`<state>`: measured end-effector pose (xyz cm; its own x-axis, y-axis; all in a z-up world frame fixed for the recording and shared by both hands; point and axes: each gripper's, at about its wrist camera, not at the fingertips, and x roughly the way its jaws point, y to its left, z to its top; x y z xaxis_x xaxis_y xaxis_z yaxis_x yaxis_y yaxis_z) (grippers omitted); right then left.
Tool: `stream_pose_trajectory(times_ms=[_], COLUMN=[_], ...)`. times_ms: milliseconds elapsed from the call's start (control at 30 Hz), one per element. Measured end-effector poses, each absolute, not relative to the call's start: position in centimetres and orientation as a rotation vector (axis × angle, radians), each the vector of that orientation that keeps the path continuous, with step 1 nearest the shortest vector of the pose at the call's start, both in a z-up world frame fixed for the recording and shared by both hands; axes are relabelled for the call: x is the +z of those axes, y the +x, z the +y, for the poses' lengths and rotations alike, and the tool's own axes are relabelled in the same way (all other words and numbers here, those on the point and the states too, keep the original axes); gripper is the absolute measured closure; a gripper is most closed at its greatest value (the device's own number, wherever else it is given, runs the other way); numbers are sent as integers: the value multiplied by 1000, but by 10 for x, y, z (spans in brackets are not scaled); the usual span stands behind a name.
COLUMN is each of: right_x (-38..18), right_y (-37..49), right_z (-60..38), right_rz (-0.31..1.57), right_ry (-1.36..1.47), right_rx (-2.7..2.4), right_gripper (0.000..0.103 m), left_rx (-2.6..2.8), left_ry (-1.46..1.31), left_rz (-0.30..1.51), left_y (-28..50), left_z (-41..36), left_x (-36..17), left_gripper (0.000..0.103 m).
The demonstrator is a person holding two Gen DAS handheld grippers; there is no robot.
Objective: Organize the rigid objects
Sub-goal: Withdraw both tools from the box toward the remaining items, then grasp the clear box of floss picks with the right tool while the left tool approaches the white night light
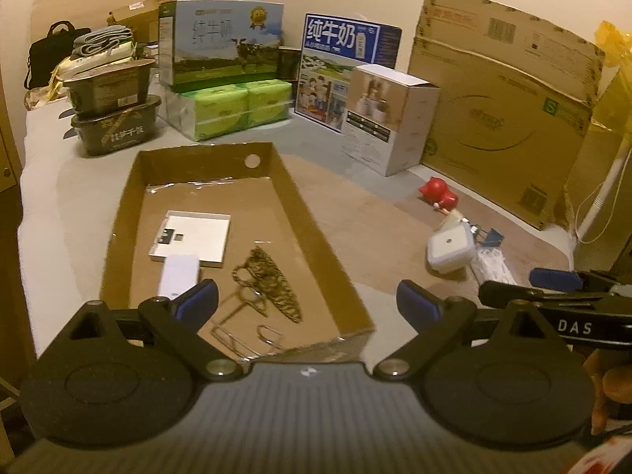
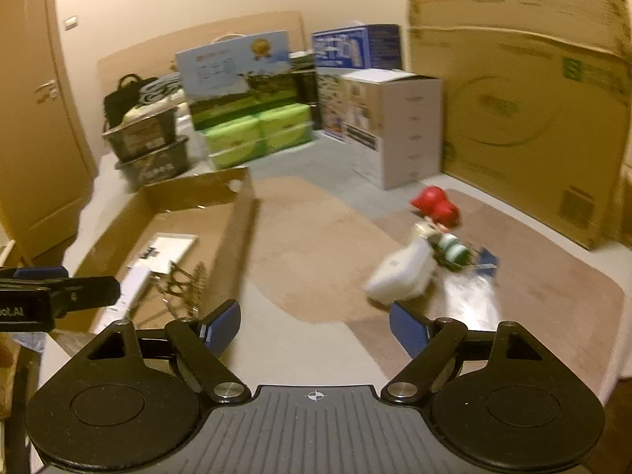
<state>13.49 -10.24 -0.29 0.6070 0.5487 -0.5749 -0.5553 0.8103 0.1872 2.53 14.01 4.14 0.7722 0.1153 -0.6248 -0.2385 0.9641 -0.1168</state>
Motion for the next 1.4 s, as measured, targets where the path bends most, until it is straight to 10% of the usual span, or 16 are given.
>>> stream_pose_trajectory(times_ms=[1400], right_x=[-24], right_y=[148], right_z=[-195], right_rz=[658], right_ry=[55], right_rx=[433], right_gripper=[17], left_rx=[30], left_ry=[-68], left_rz=[692], left_y=[88], left_z=[59], left_x=[27], left_gripper=[7])
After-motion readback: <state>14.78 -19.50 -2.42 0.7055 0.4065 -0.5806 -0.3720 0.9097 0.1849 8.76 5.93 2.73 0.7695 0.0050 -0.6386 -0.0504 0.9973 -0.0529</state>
